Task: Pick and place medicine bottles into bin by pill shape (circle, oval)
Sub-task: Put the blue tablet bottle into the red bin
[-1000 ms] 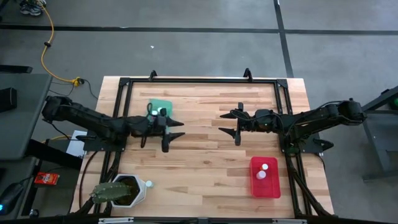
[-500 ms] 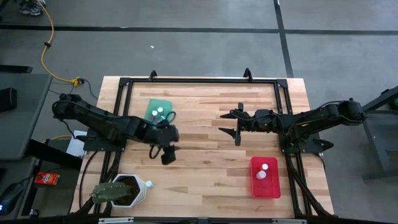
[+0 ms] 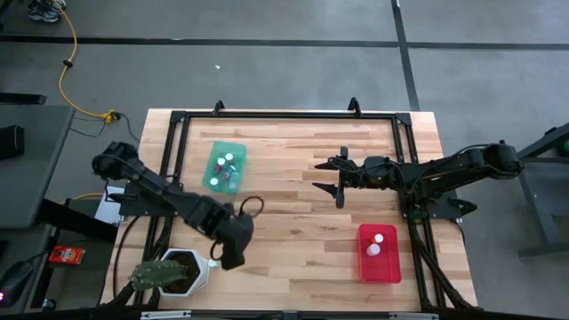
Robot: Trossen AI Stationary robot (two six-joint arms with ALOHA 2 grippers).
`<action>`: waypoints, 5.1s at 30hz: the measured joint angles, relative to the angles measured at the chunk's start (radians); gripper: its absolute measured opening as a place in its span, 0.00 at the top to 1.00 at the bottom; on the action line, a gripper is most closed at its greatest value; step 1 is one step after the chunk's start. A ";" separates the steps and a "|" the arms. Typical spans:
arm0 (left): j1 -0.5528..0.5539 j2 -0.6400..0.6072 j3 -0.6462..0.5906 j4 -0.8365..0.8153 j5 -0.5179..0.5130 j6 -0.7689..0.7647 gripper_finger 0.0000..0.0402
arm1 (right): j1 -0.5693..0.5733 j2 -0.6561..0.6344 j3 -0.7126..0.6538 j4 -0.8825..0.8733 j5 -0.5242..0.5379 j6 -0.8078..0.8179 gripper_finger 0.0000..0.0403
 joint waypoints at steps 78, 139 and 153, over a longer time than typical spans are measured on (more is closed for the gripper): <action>-0.157 0.211 -0.016 -0.101 0.140 0.022 0.77 | 0.000 0.000 0.000 -0.011 0.017 0.004 0.36; 0.428 -0.108 -0.626 1.547 -0.232 0.763 0.73 | -0.024 0.053 0.009 -0.004 0.015 0.003 0.36; 0.428 -0.108 -0.626 1.547 -0.205 0.738 0.74 | -0.024 0.090 0.009 0.063 -0.038 0.045 0.36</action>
